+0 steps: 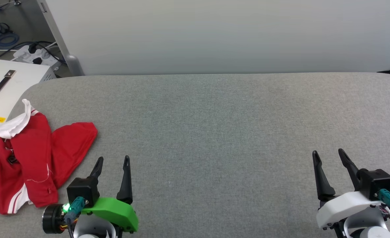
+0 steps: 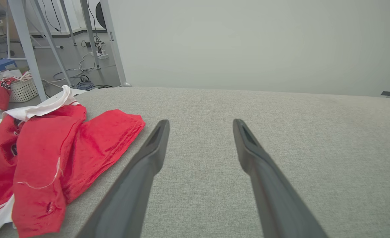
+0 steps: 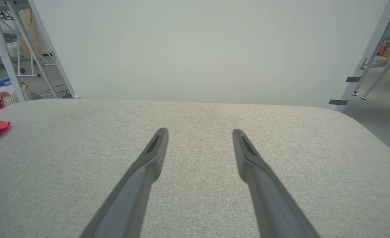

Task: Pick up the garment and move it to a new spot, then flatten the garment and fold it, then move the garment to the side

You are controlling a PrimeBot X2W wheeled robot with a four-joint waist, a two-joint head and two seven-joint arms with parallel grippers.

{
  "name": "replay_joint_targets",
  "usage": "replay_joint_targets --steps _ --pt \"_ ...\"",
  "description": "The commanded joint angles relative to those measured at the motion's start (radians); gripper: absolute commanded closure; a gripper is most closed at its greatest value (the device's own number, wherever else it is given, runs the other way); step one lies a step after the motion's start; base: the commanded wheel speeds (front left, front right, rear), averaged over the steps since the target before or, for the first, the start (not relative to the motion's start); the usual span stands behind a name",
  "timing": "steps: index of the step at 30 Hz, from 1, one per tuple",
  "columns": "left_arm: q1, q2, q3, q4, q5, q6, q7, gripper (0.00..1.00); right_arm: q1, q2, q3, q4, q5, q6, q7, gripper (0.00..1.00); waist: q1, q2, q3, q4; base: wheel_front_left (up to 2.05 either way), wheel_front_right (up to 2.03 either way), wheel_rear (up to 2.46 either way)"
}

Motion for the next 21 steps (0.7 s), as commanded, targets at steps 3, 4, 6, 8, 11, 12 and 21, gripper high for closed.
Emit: replay_joint_targets --steps 3,4,6,8,11,12,21 --pt "-0.01 -0.002 -0.001 0.003 -0.023 -0.008 -0.016 0.0 -0.007 -0.001 -0.008 0.01 0.002 0.0 -0.017 0.0 0.0 0.0 0.0 0.001 0.0 0.0 0.0" --pt "-0.01 -0.002 -0.002 0.004 -0.025 -0.009 -0.018 0.0 -0.008 -0.001 -0.009 0.011 0.001 0.0 -0.019 0.0 0.0 0.0 0.0 0.001 0.0 0.0 0.0" --pt "-0.01 -0.002 -0.004 0.007 -0.031 -0.01 -0.022 0.0 -0.008 -0.001 -0.01 0.014 0.0 0.0 -0.023 0.0 0.0 0.0 0.0 0.002 0.0 0.0 0.0" --pt "-0.01 -0.002 -0.006 0.01 -0.037 -0.012 -0.027 0.0 -0.008 -0.001 -0.011 0.017 -0.001 0.0 -0.027 0.0 0.0 0.0 0.0 0.003 0.0 0.0 0.0" --pt "-0.011 -0.003 -0.009 0.015 -0.046 -0.013 -0.033 0.0 -0.008 -0.001 -0.01 0.019 -0.014 0.0 -0.033 0.0 0.0 0.0 0.001 0.005 0.0 0.0 0.0" --pt "-0.012 -0.003 -0.009 0.016 -0.049 -0.014 -0.035 0.0 -0.008 -0.001 -0.009 0.019 -0.018 0.0 -0.035 0.0 0.0 0.0 0.001 0.006 0.0 0.0 0.0" --pt "-0.013 -0.003 -0.011 0.031 -0.073 -0.016 -0.054 0.0 -0.014 -0.001 -0.008 0.027 -0.016 0.0 -0.054 0.0 0.0 0.0 0.005 0.007 0.0 0.0 0.0"
